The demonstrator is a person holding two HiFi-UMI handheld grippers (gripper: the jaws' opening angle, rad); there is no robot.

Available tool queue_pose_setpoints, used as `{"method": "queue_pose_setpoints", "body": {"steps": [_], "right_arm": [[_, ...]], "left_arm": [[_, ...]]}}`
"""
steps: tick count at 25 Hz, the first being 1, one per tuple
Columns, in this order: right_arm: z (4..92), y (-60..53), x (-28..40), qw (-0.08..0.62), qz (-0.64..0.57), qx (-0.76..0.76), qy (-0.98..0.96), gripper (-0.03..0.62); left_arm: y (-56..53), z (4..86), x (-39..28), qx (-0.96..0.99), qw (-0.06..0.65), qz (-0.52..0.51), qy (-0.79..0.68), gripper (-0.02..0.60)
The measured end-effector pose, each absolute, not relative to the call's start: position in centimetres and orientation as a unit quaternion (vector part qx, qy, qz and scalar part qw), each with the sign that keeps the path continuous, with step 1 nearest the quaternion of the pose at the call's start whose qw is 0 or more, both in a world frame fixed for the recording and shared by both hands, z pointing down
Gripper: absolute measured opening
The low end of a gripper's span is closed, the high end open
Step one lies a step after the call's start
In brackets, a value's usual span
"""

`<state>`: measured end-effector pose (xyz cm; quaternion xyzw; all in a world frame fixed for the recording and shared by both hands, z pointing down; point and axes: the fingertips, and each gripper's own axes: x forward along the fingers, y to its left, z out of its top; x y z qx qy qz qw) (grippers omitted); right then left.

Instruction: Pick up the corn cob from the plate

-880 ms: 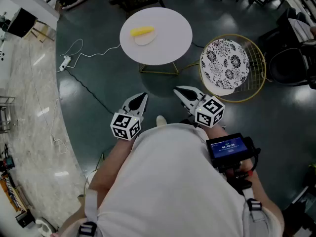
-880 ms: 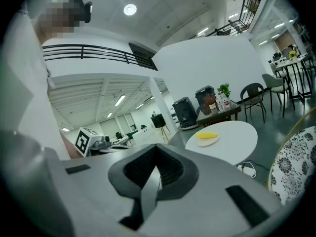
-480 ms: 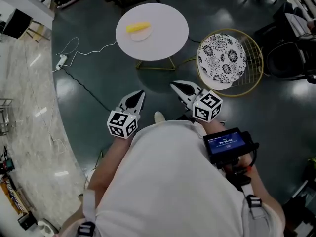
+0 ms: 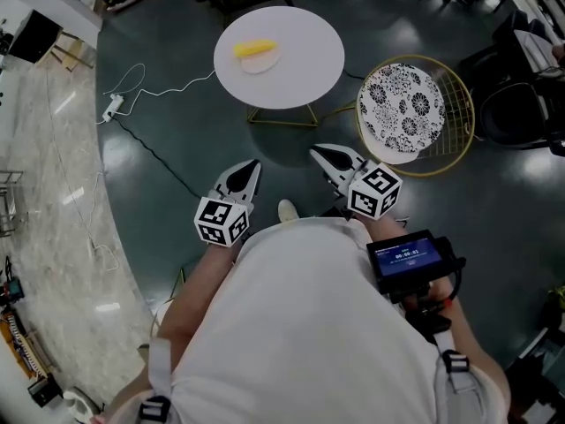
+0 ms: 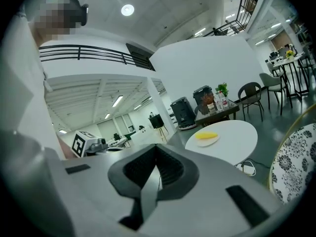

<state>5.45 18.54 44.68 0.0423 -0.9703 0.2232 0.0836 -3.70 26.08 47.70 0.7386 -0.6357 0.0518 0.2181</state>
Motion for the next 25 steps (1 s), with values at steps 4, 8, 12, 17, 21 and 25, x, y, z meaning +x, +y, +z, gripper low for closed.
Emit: {"method": "queue_pose_setpoints", "body": {"steps": [4,8,12,17,21,25], "right_arm": [[44.9,19.0,4.5,0.093,0.215,0.047,-0.971,0.008],[45.1,19.5,3.7,0.095,0.213,0.048,-0.971,0.008],[45.0,19.4,2.9,0.096,0.211,0.05,-0.971,0.008],[45.0,19.6,1.5,0.1,0.211,0.05,-0.971,0.008],[44.9,19.6,1.1,0.106,0.211,0.052,-0.97,0.008],[45.5,19.1,0.6,0.117,0.215,0.064,-0.967,0.008]], "left_arm": [[26.7,47.8,-4.8,0.737,0.221,0.053,-0.636,0.006],[27.2,48.0,-5.9,0.734,0.223,0.047,-0.64,0.006],[27.4,47.7,-7.1,0.726,0.224,0.037,-0.649,0.006],[28.2,48.0,-8.6,0.718,0.231,0.027,-0.656,0.006],[28.6,48.2,-9.2,0.713,0.234,0.024,-0.66,0.006],[28.5,48.6,-9.8,0.71,0.24,0.023,-0.662,0.006]]}}
